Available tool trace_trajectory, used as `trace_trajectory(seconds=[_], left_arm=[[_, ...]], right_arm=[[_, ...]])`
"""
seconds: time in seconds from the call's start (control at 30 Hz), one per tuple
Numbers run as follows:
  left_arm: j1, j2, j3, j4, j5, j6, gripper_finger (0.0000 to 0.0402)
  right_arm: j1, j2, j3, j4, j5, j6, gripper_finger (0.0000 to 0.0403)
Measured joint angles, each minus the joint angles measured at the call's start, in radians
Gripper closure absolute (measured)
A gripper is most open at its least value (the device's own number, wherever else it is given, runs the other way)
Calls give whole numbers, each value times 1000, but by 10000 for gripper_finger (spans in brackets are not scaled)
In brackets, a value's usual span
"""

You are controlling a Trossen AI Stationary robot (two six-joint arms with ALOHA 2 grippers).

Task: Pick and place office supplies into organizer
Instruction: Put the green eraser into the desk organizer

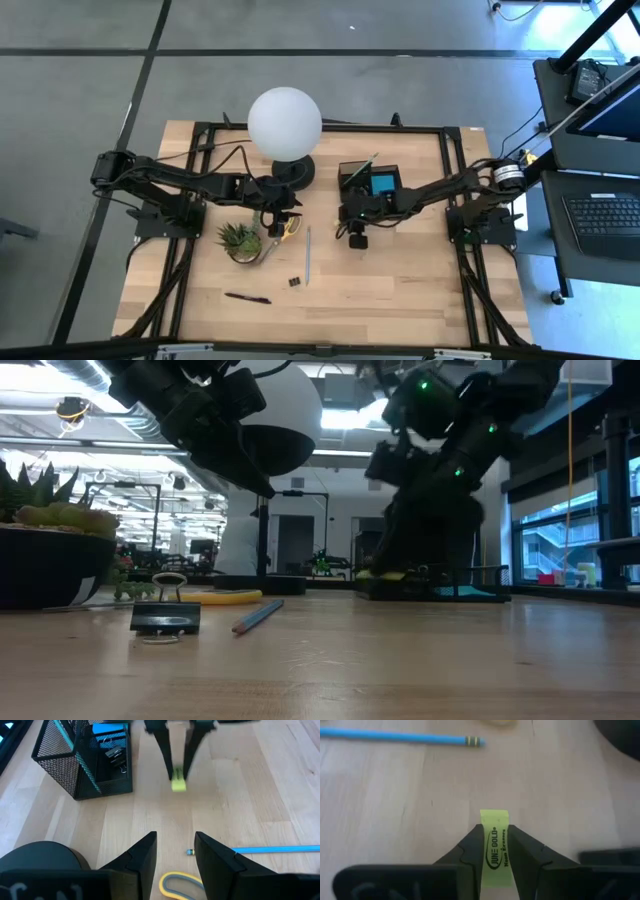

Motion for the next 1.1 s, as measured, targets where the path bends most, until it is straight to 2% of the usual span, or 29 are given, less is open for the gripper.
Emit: trace_trajectory(seconds=[0.23, 0.37, 1.1], left_arm=[[0, 0, 0, 0, 0, 0, 274], [0, 0, 0, 1, 0, 0, 274], [0, 0, 0, 2, -2, 0, 274]], right_arm=[[-40, -144, 1, -136, 138, -37, 322], [-74, -183, 3, -180, 148, -43, 322], [-213, -78, 4, -194, 145, -112, 322]])
